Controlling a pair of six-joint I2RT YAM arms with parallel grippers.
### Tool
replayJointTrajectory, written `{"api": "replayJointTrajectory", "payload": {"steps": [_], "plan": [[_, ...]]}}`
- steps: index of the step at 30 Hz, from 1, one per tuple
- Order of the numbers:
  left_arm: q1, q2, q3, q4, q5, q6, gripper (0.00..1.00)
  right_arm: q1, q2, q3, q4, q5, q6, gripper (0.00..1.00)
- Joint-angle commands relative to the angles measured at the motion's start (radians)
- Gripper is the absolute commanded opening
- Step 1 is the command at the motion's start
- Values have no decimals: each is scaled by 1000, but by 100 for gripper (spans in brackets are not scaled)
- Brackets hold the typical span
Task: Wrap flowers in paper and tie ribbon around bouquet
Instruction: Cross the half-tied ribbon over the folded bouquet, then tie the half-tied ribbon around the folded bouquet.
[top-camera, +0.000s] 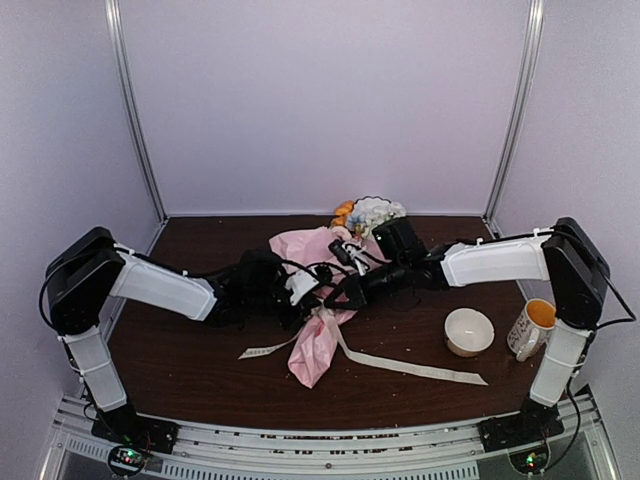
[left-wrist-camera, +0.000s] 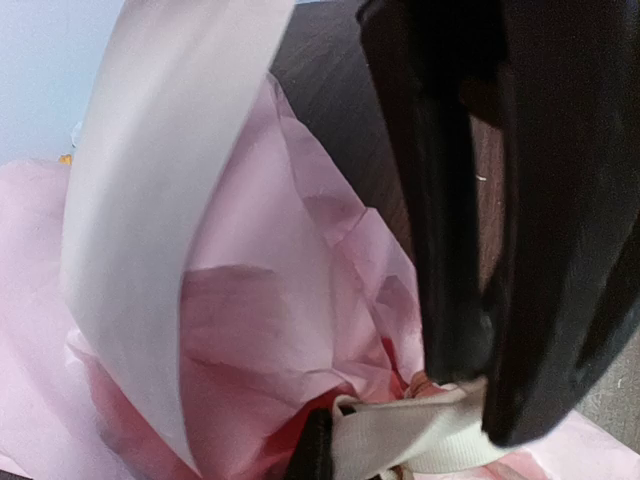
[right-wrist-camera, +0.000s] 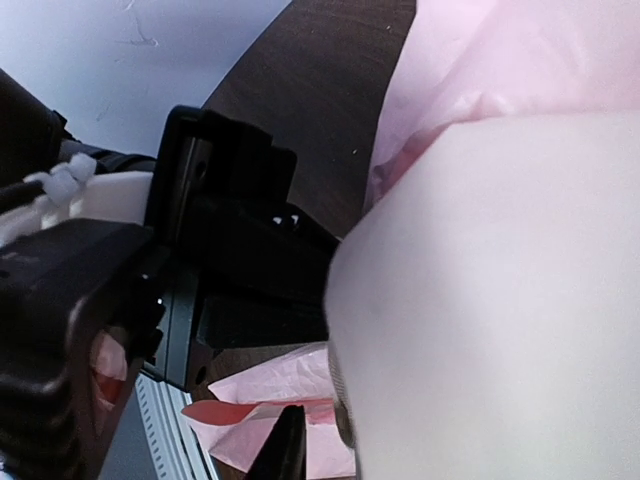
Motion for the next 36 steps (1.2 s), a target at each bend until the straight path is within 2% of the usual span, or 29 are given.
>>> {"api": "replayJointTrajectory", "payload": {"steps": [1,4,8,13,18,27,32,34,36], "plan": [[2,-37,-41,77,-21,-17,0,-42,-66,-28,55,41,35,21],[2,-52,-64,108,-18,-21,0,-40,-52,-14,44,42,34,23],[2,-55,-72,134,-17,-28,0,-36,-20,1,34,72,38,13],[2,-68,-78,163,9,-31,0,-19,9,31,7,88,5,10],[2,-74,-84,166,11,-28,0,4,67,86,-78,52,-44,13],[2,-76,-94,168,18,-35,0,12,90,84,-63,55,-35,23],[2,-71,-90,165,17,-37,0,20,114,99,-48,45,-15,24],[2,-71,-89,166,21,-40,0,20,116,100,-36,45,-4,19],[2,-71,-87,161,22,-40,0,20,113,97,-16,42,11,9]]}}
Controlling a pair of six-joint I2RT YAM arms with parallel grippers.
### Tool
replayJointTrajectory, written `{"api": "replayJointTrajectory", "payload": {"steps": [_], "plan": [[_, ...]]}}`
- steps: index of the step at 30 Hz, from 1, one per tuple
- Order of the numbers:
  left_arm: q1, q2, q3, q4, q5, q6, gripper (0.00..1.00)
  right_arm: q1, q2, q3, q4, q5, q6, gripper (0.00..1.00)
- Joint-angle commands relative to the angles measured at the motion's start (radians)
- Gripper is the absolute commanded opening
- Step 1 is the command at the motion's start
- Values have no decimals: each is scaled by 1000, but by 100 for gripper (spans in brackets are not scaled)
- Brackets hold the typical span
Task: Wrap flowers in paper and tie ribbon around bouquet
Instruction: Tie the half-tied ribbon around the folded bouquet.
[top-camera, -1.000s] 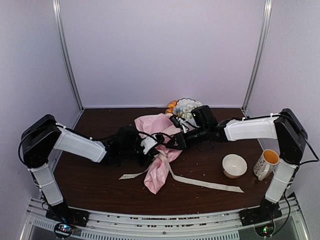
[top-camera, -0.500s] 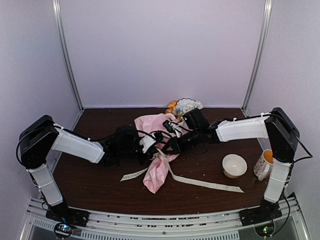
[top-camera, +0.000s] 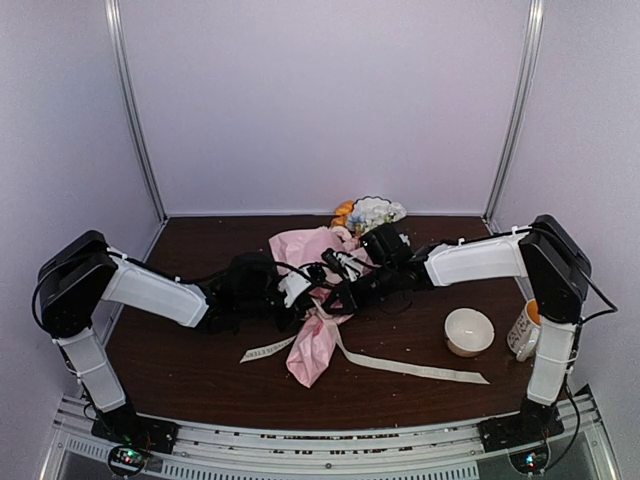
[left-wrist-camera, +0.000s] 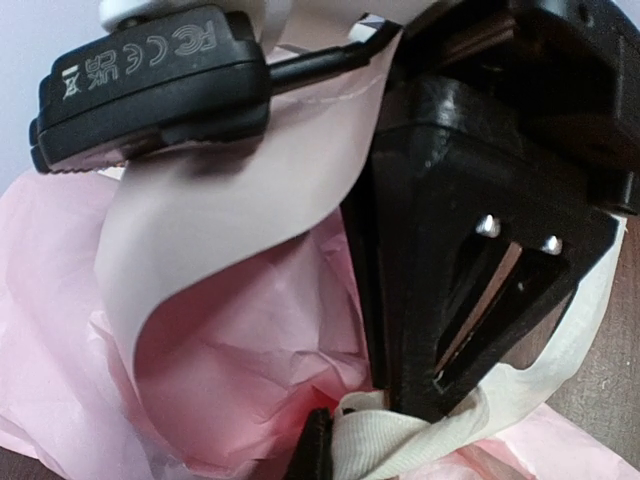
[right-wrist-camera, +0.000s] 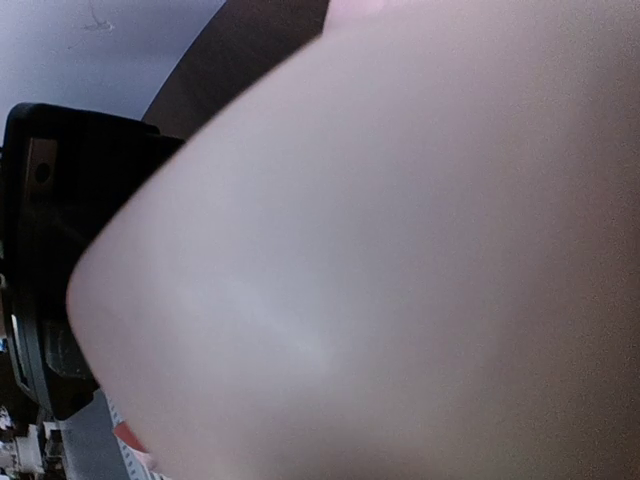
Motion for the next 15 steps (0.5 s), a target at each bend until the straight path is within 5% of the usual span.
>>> {"api": "replayJointTrajectory", "payload": {"steps": [1,10,15], "plan": [[2,-25,0,49,14,-15,0,6,5,22,48,-15,36,5],[2,-52,-2,-3,-2,-17,0,5,-67,-17,47,34,32,0],[2,-94,1,-77,1,-30,34,5,-112,-52,43,129,26,0]]}}
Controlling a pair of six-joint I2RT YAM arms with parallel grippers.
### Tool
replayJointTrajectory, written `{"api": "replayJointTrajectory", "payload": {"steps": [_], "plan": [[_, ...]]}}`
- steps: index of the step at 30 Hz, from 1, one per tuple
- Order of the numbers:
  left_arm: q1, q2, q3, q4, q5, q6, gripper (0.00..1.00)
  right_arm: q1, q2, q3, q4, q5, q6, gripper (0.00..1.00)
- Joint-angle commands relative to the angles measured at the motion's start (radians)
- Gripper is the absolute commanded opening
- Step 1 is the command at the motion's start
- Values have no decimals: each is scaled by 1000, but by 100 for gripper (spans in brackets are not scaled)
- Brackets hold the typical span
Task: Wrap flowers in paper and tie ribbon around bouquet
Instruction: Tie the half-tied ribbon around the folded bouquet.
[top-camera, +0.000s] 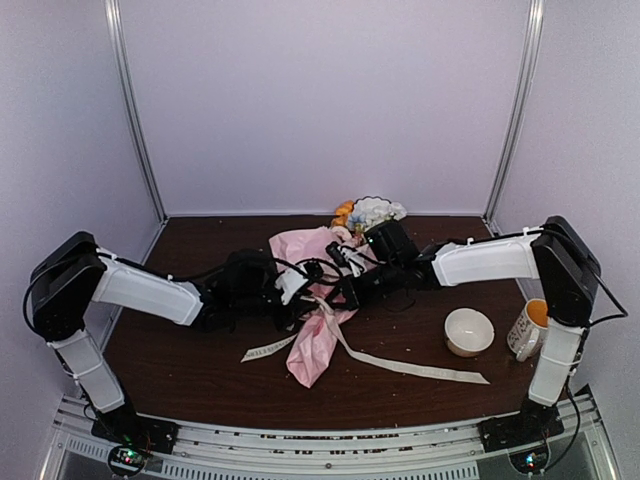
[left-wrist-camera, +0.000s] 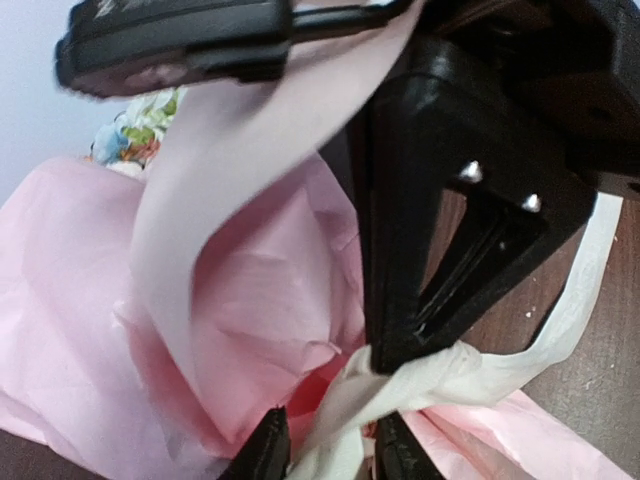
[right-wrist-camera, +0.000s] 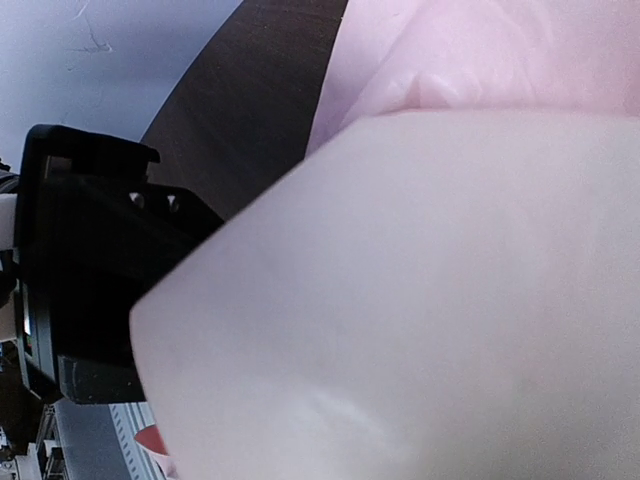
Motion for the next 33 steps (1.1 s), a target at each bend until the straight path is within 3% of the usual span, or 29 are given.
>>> {"api": "replayJointTrajectory", "payload": {"steps": [1,9,13,22,26,30,33], "plan": [[2,-69,2,-55,7,-14,37,5,-77,-33,17,104,-9,0],[8,-143,4,-270,-1,-15,52,6,-110,-34,-32,164,-33,0],[29,-157,-32,-301,8,-39,56,10,-108,-30,-38,162,-38,0],[37,-24,70,-372,115,-21,58,29,-96,-7,-43,167,-39,0],[37,-16,76,-366,79,-19,45,30,-102,-12,-48,170,-43,0],[36,-19,66,-373,47,-16,18,31,-109,-15,-54,183,-46,0],[41,-34,52,-393,10,-28,9,29,-111,-2,-84,231,-42,0]]}}
